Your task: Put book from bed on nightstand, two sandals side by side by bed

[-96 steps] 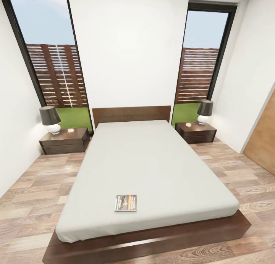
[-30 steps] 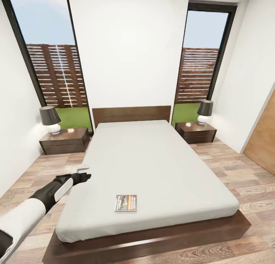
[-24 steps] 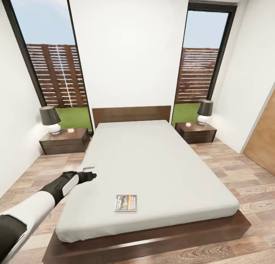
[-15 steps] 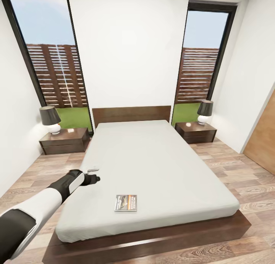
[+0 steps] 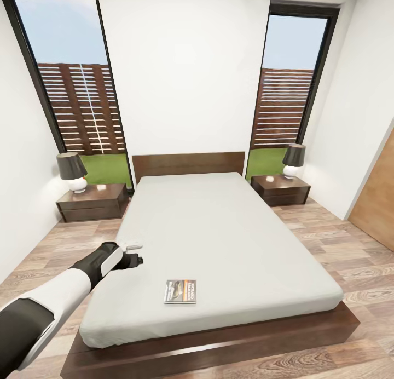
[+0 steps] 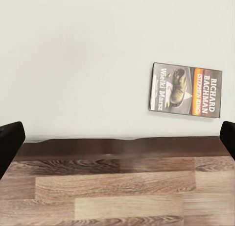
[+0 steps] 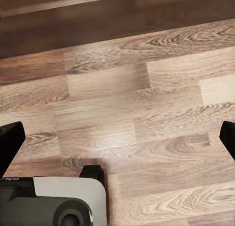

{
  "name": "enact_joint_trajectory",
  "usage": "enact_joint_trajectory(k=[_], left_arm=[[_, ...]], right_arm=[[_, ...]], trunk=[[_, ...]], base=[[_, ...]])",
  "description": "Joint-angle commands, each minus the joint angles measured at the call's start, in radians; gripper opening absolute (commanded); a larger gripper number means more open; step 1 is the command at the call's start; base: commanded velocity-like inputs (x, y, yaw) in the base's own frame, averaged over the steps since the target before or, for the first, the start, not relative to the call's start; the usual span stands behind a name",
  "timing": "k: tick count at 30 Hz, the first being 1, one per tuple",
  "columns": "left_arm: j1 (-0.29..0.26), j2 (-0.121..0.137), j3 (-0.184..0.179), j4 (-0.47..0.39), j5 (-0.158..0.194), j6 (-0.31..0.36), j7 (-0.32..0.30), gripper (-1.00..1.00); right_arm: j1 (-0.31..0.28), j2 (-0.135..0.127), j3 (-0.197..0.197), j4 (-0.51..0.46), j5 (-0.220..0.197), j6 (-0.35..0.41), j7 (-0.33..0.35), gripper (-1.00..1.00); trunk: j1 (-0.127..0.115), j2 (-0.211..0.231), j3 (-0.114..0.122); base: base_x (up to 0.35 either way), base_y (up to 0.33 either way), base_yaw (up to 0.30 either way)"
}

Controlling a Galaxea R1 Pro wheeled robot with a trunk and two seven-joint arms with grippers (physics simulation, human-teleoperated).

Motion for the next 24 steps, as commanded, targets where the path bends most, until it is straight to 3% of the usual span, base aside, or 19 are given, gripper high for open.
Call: enact_joint_trajectory(k=[1,24], left_arm=[[-0.001,0.001,-0.006,-0.003,0.011,0.005,0.008,1.0],[-0.001,0.0,-0.004,-0.01,0.011,0.011,0.002,1.0]], right_arm=[[-0.001,0.0,-0.009,0.0,0.008,-0.003,0.004,1.0],[-0.001,-0.001,-0.007,0.001,0.009,-0.003,0.003,1.0]], trunk=[[0.001,-0.002,-0.002],[0.001,-0.002,-0.002]], base=[[0.0,0.0,0.0],[0.0,0.0,0.0]])
